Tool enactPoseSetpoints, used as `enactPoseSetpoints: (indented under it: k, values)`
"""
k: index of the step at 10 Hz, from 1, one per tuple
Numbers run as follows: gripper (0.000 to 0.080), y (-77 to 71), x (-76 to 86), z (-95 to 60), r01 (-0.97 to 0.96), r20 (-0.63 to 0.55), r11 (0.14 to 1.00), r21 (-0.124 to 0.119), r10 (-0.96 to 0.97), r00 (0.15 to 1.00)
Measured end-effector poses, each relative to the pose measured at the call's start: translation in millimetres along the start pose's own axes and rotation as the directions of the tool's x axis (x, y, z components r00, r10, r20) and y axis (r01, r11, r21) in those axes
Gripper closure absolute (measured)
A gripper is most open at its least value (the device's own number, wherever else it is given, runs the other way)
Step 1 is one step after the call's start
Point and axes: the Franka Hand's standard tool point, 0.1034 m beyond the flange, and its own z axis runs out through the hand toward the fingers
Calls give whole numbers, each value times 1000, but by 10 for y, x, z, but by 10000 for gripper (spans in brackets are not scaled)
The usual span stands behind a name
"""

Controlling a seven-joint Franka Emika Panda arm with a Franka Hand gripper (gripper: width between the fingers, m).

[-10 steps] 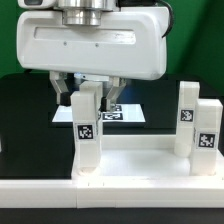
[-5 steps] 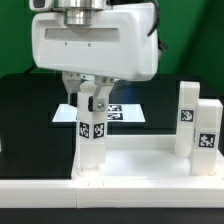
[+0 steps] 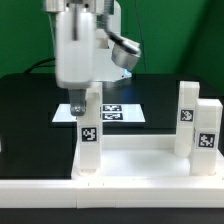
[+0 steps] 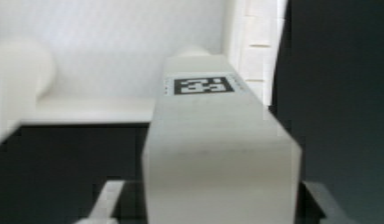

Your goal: Assemble desk

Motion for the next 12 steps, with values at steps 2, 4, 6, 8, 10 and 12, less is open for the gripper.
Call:
enactPoseSetpoints:
  k: [2,4,6,8,10,12]
  values:
    - [507,20,-61,-1,-248,4,969,14,248,969]
    - [498,22,-90,-4,-246,3,969,14,246,969]
    - [306,47,-94,-5,-34,-23,999,-7,34,999]
    - [185,64,-193,9,305,-54,952,-29,-306,951]
    - [151,96,-223,36,468,-50,883,-38,-470,881]
    - [151,96,-215,37,590,-44,806,-45,-592,805]
